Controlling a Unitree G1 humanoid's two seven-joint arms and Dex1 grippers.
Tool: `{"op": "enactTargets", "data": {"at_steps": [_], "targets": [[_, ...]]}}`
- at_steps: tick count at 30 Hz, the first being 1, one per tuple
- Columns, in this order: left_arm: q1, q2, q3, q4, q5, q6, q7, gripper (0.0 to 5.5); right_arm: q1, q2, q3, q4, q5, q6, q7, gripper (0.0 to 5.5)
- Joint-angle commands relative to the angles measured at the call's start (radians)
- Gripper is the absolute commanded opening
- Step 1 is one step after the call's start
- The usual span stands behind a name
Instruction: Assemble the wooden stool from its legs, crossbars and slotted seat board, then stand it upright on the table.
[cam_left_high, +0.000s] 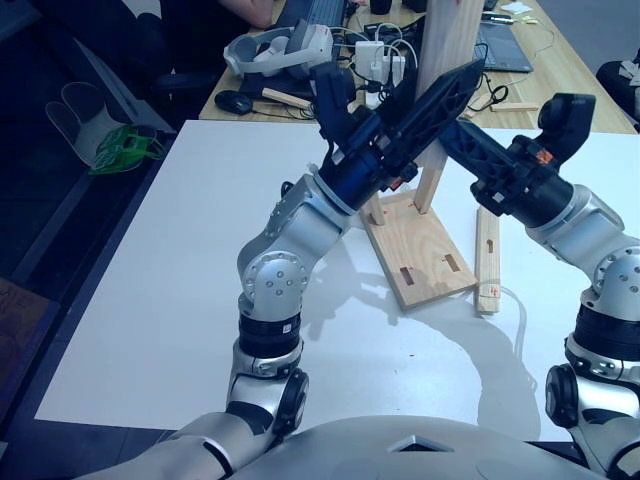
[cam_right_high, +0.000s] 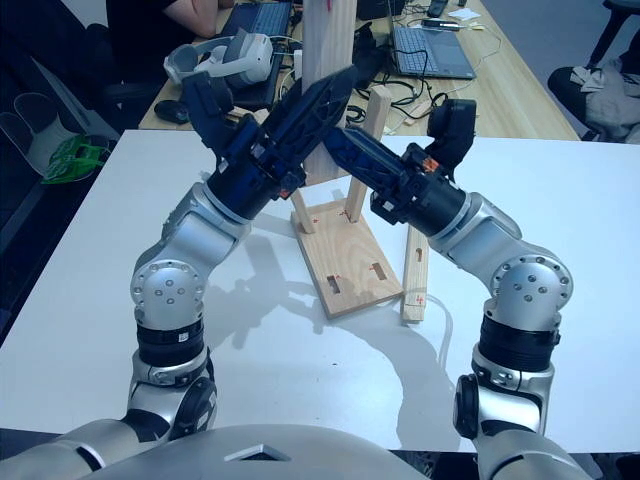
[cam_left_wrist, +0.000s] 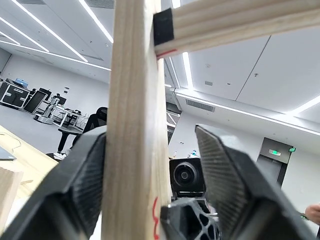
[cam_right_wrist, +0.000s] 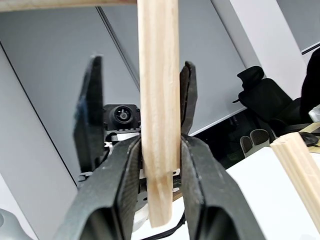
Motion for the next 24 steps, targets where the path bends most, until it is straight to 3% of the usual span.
{"op": "enactTargets", "data": {"at_steps": [1,9,13,17,24], "targets": [[0.015,0.123,0.046,0.014,-0.002,0.030,-0.094,2.85,-0.009,0.002,-0.009,-0.013,-0.003,-0.025,-0.010,1.04],[0.126,0.510,0.211,0.065,-0.045,0.123,-0.410,2.85,-0.011,-0.051,-0.045,-0.004,-0.008,-0.030,0.006,1.04],[0.033,0.680,0.275,0.310,0.039,0.082,-0.570,2.85,0.034,-0.121,-0.035,-0.020,-0.025,0.014,0.066,1.04],[-0.113,0.727,0.243,0.429,0.081,0.073,-0.687,2.85,0.096,-0.188,0.015,-0.036,-0.075,0.058,0.161,1.04],[-0.266,0.706,0.244,0.441,-0.011,0.195,-0.767,2.85,0.134,-0.215,0.075,-0.051,-0.151,0.058,0.258,1.03]]}}
